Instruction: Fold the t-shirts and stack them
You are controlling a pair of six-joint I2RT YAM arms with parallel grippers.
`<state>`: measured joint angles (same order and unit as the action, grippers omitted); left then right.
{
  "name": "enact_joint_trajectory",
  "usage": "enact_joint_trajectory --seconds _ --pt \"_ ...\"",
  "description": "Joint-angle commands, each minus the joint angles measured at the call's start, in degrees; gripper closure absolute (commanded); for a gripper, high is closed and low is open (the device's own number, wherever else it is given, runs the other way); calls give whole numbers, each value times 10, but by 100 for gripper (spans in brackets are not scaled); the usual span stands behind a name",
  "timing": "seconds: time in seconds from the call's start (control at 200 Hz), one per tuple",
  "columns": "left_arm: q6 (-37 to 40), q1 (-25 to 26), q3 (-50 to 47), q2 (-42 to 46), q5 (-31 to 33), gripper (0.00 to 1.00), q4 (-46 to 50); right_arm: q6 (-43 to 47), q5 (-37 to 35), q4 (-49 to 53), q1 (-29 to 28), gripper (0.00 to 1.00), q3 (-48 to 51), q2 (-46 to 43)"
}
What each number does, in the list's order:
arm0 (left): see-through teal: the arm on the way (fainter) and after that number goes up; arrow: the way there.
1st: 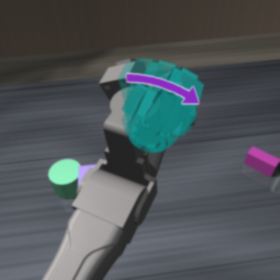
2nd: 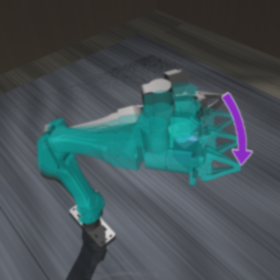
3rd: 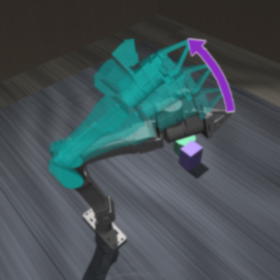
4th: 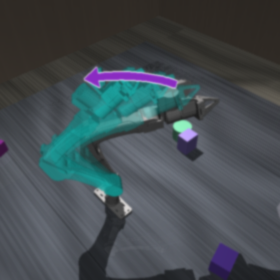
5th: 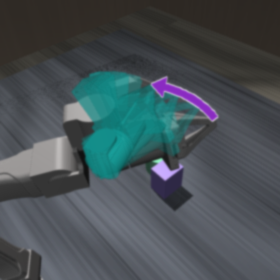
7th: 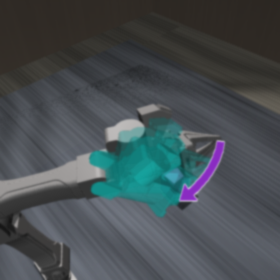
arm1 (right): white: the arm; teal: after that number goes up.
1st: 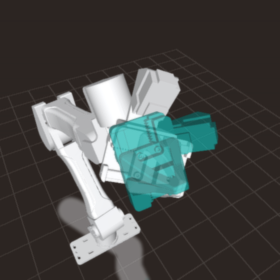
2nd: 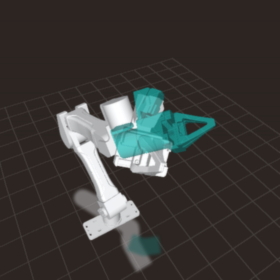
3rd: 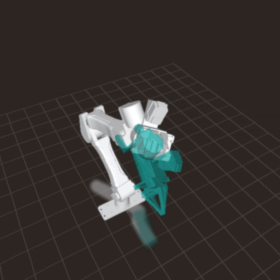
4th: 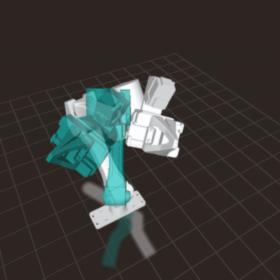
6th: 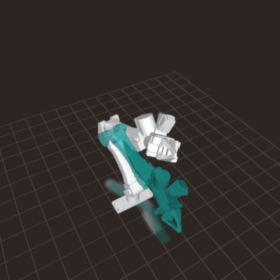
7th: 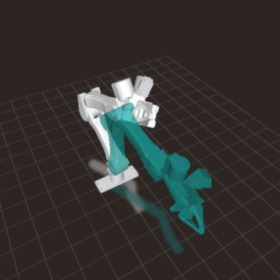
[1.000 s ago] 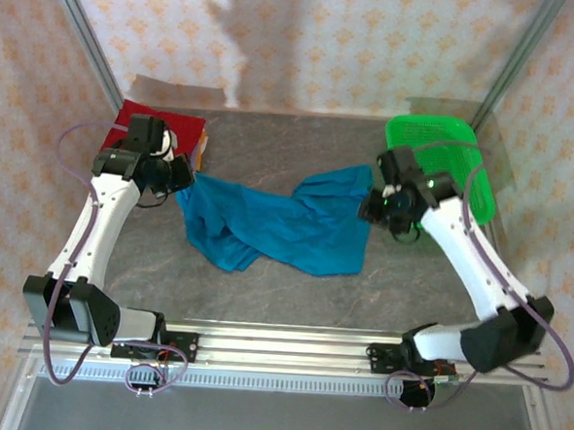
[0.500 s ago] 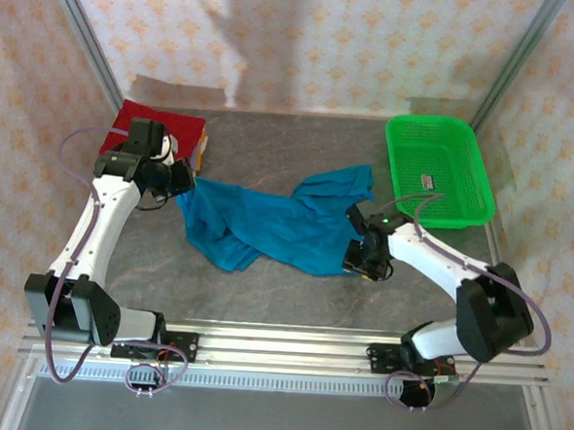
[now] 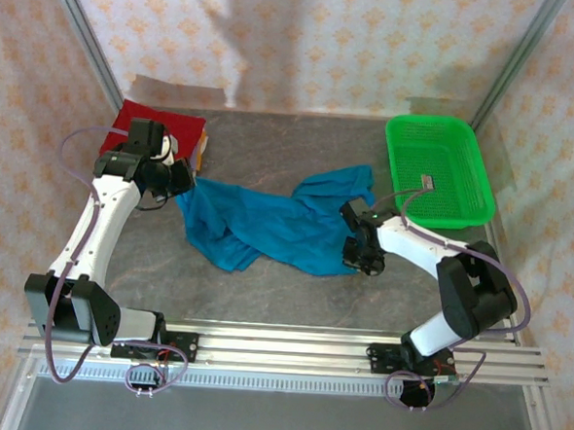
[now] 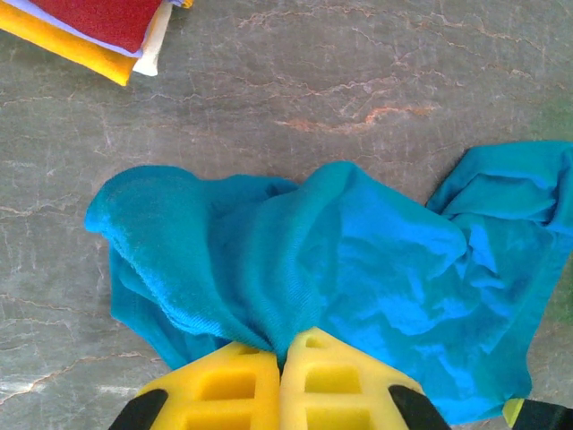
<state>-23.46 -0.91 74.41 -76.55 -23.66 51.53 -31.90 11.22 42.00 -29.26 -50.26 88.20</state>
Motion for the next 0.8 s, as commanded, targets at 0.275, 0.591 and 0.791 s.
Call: enact_joint_trajectory --seconds 0.275,0.591,0.791 --pt "11 -5 1 15 -3 100 1 11 -21 59 5 100 -21 -62" --pt "1 -4 18 89 12 100 60 -100 -35 218 -106 100 -63 -257" --pt "-18 -4 34 16 6 100 40 -33 -44 162 6 100 -117 -134"
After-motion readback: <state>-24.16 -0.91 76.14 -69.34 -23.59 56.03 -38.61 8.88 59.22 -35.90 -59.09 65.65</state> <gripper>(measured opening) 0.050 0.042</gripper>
